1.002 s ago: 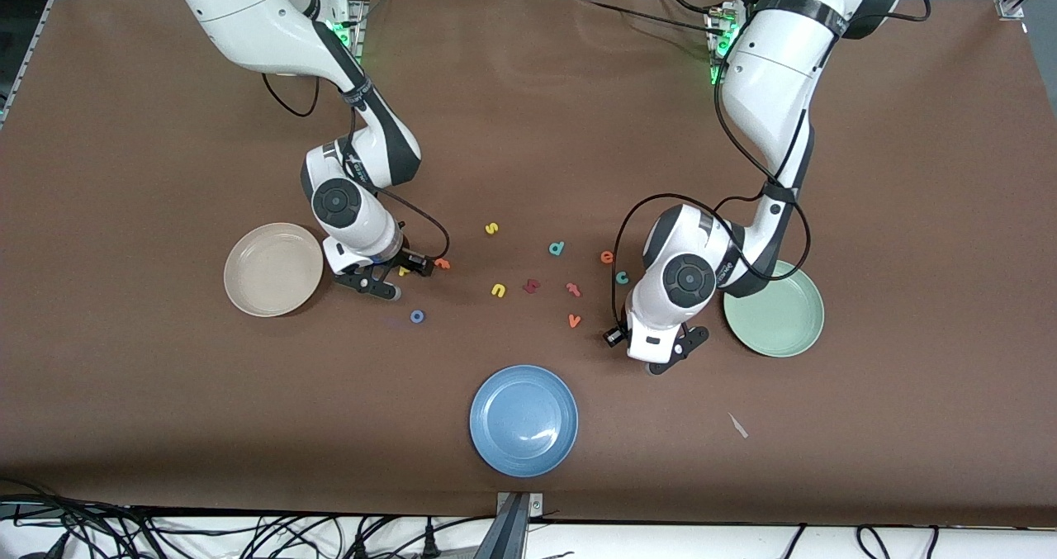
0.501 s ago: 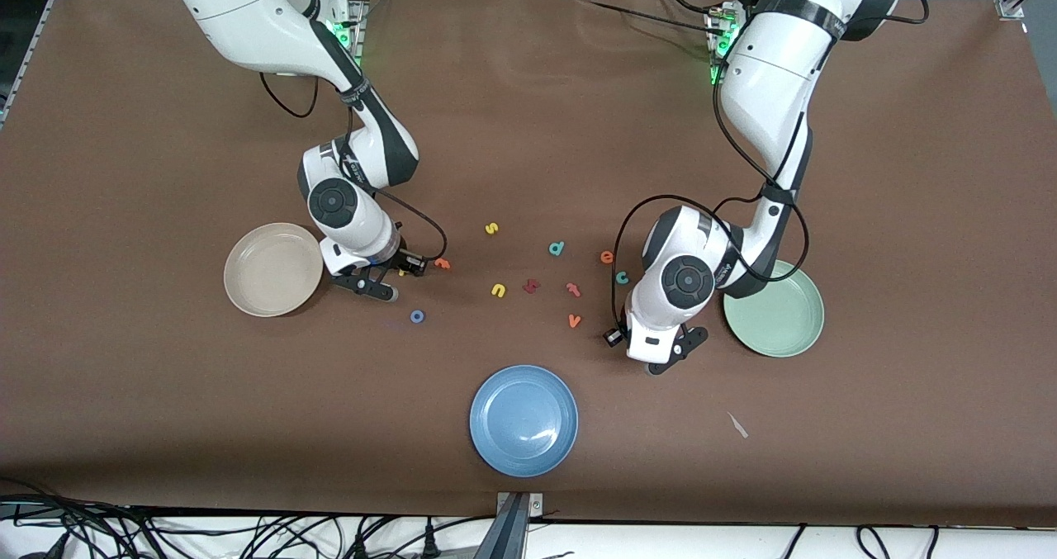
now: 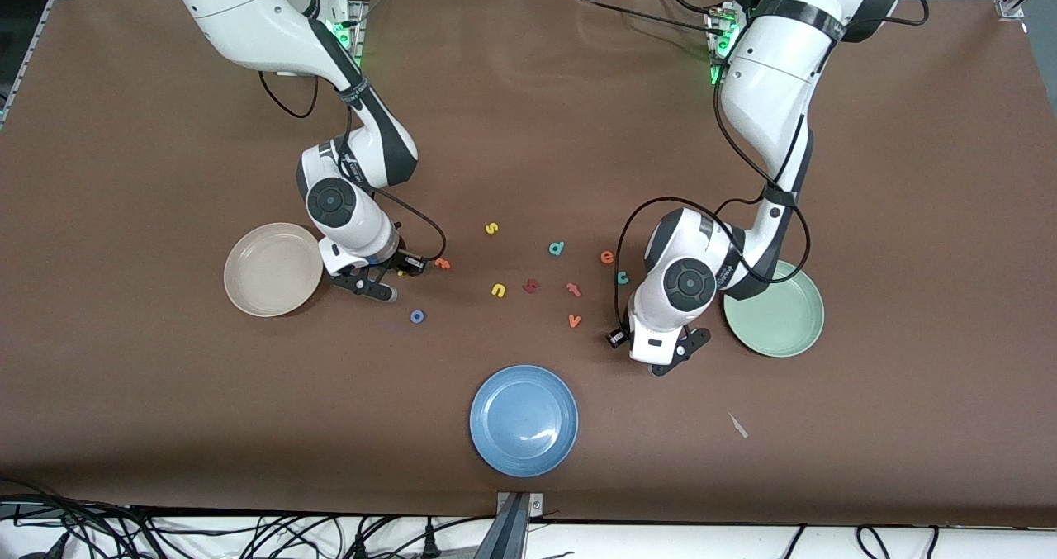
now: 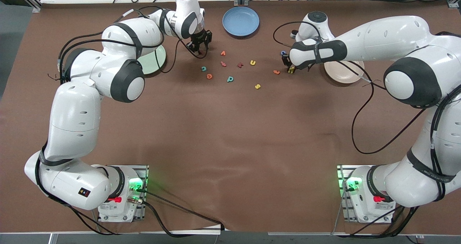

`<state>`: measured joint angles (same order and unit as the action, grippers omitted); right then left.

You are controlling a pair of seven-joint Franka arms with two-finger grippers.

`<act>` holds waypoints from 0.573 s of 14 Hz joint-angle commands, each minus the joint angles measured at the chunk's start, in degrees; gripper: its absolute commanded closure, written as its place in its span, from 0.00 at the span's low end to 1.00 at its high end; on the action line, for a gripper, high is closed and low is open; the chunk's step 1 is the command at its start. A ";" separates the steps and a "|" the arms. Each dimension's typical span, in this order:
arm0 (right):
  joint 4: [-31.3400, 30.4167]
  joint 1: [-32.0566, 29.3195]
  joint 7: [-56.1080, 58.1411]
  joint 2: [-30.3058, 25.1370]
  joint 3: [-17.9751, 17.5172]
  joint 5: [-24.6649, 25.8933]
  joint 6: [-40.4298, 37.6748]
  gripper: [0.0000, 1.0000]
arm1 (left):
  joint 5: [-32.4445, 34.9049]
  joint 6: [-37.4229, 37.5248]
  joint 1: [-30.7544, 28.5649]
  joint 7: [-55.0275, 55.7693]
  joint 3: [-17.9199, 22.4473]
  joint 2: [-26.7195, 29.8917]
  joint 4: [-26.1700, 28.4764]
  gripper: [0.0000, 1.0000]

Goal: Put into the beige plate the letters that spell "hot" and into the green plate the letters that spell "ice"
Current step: 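Grasp the yellow n with the right gripper while the left gripper grasps pink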

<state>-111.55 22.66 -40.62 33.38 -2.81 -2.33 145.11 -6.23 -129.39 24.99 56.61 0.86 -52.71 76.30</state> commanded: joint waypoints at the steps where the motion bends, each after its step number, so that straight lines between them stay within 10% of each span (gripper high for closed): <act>1: 0.97 -0.08 0.89 -0.51 -0.09 -0.75 -0.69 0.87 | 3.41 0.89 -0.03 -0.18 0.45 -0.72 -0.89 0.60; 4: 5.28 -0.25 3.60 -2.78 3.14 -0.31 -10.96 0.87 | 3.33 0.89 -0.12 -0.09 0.45 -0.73 -0.98 0.99; 8: 3.62 -0.34 15.98 -7.71 9.12 -0.31 -18.89 0.87 | 2.63 1.85 -0.47 -0.09 0.37 -0.37 -1.59 1.00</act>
<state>-105.85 22.43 -30.11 28.79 4.09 -2.31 128.91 -4.28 -128.98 24.75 56.61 1.19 -52.80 76.12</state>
